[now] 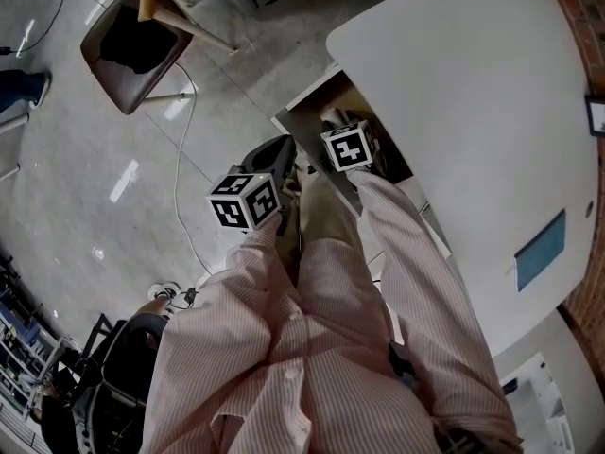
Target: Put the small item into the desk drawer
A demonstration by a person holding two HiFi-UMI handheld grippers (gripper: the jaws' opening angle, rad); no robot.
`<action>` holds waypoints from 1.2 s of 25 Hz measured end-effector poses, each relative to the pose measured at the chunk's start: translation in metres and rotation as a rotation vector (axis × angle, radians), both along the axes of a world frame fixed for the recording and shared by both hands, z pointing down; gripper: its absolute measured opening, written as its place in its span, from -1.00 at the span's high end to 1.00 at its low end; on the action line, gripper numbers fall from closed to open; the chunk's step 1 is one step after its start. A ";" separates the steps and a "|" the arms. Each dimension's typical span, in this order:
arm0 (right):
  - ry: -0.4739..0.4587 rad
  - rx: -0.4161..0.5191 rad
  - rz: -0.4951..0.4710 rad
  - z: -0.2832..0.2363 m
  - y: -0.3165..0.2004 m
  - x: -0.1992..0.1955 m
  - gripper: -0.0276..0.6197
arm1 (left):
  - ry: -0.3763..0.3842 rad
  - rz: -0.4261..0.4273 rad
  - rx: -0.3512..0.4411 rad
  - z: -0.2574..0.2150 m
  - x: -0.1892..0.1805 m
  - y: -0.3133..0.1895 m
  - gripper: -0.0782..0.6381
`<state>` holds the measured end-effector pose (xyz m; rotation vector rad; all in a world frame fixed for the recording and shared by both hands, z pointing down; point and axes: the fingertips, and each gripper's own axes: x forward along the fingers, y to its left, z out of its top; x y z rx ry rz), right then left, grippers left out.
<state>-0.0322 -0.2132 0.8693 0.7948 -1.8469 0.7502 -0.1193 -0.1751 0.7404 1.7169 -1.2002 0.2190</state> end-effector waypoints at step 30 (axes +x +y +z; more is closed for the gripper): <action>-0.253 0.252 0.137 -0.223 0.019 -0.014 0.90 | -0.032 0.183 0.236 -0.152 -0.018 -0.002 0.78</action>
